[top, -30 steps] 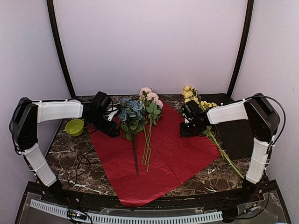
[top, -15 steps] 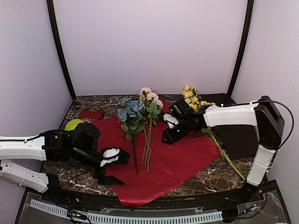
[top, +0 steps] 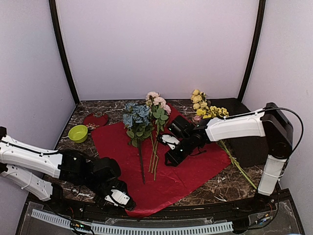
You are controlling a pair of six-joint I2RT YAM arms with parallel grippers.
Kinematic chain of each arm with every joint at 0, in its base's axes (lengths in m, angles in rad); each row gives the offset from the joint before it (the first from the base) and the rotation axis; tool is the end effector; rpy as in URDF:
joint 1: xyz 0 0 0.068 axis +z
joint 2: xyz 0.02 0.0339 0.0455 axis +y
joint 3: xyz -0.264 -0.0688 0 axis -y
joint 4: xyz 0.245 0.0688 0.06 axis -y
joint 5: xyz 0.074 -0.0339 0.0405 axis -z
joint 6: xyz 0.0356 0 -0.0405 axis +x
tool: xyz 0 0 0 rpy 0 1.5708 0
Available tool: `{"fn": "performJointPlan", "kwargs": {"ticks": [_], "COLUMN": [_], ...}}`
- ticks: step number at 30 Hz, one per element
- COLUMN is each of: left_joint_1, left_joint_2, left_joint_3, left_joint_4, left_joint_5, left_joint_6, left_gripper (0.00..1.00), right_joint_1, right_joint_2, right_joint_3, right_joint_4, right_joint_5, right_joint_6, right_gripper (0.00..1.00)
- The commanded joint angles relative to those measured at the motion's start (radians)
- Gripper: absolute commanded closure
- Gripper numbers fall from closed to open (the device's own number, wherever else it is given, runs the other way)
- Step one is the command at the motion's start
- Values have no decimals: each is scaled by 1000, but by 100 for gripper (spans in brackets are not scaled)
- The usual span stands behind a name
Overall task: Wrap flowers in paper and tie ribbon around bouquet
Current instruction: Pick up the flattened wrapping paper from the center of the board, then fold the flattened wrapping paper at the center of the board.
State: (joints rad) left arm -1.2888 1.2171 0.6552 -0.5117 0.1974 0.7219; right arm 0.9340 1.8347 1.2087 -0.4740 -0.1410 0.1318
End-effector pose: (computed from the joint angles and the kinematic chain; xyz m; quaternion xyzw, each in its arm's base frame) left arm 0.0545 -0.2131 0.1857 0.8274 0.4963 -0.1602 0.2084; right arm 0.2172 0.3022 0.1761 -0.3938 0.8866 0.1772 0.1656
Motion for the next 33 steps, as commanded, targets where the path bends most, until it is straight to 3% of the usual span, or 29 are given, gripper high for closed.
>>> {"fn": "performJointPlan", "kwargs": {"ticks": [1, 7, 9, 16, 18, 19, 21, 28, 33], "left_joint_1": [-2, -3, -4, -3, -4, -4, -4, 4, 95], "left_joint_2": [-4, 40, 20, -71, -72, -69, -54, -1, -10], "left_joint_3": [-44, -88, -117, -154, -150, -143, -134, -101, -63], "left_joint_4": [25, 200, 253, 382, 376, 368, 358, 341, 390], "left_joint_5": [-106, -133, -166, -199, -195, -194, -195, -211, -190], "left_joint_6": [90, 96, 111, 53, 34, 26, 10, -17, -113], "left_gripper": [15, 16, 21, 52, 67, 82, 95, 100, 100], "right_joint_1": [3, 2, 2, 2, 2, 2, 1, 0, -16], "right_joint_2": [11, 5, 3, 27, 31, 29, 18, 8, -50], "right_joint_3": [-21, -24, -30, -26, -21, -20, -23, -8, -16], "right_joint_4": [35, 56, 64, 66, 61, 56, 55, 23, 32], "right_joint_5": [-20, -31, -38, -59, -62, -63, -62, -53, -101], "right_joint_6": [2, 6, 8, 12, 9, 8, 8, -6, -19], "right_gripper": [57, 57, 57, 57, 57, 57, 57, 57, 57]}}
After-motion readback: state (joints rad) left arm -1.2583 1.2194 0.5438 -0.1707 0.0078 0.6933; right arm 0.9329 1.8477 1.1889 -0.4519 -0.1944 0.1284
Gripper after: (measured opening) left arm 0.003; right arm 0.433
